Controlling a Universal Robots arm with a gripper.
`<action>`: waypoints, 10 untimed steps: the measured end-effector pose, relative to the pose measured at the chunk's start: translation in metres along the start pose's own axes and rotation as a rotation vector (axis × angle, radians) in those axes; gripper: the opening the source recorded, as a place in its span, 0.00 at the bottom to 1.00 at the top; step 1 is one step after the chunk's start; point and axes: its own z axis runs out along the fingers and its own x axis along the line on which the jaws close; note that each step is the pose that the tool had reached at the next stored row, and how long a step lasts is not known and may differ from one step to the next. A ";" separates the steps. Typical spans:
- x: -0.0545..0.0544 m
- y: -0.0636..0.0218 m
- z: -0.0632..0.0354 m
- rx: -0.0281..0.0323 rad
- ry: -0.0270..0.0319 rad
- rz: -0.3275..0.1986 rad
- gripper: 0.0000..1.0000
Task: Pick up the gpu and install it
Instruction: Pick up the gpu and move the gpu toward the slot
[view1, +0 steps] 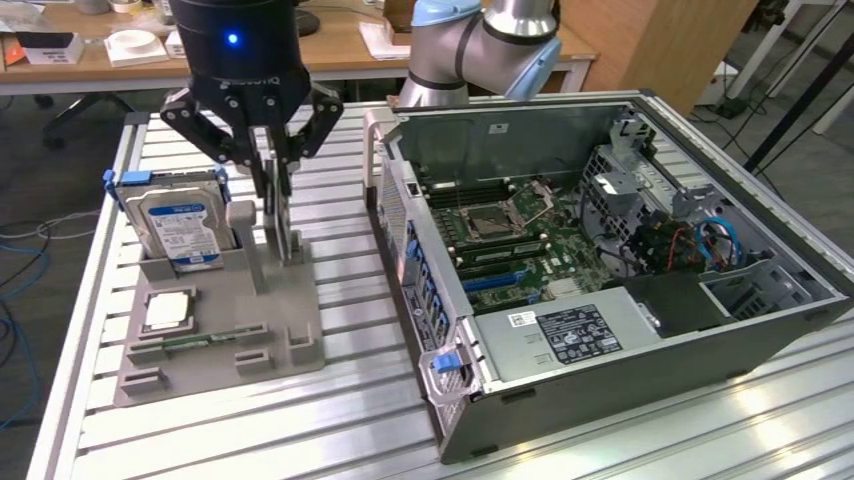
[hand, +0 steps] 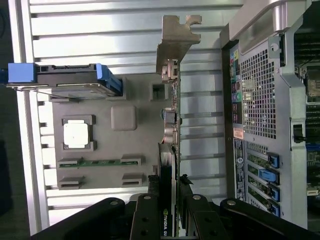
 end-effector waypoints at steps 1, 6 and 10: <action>0.000 0.0001 -0.0014 0.0000 0.0001 0.000 0.26; 0.000 0.0003 -0.0091 0.0000 0.0001 0.000 0.26; 0.000 0.0004 -0.0149 0.0000 0.0000 0.000 0.26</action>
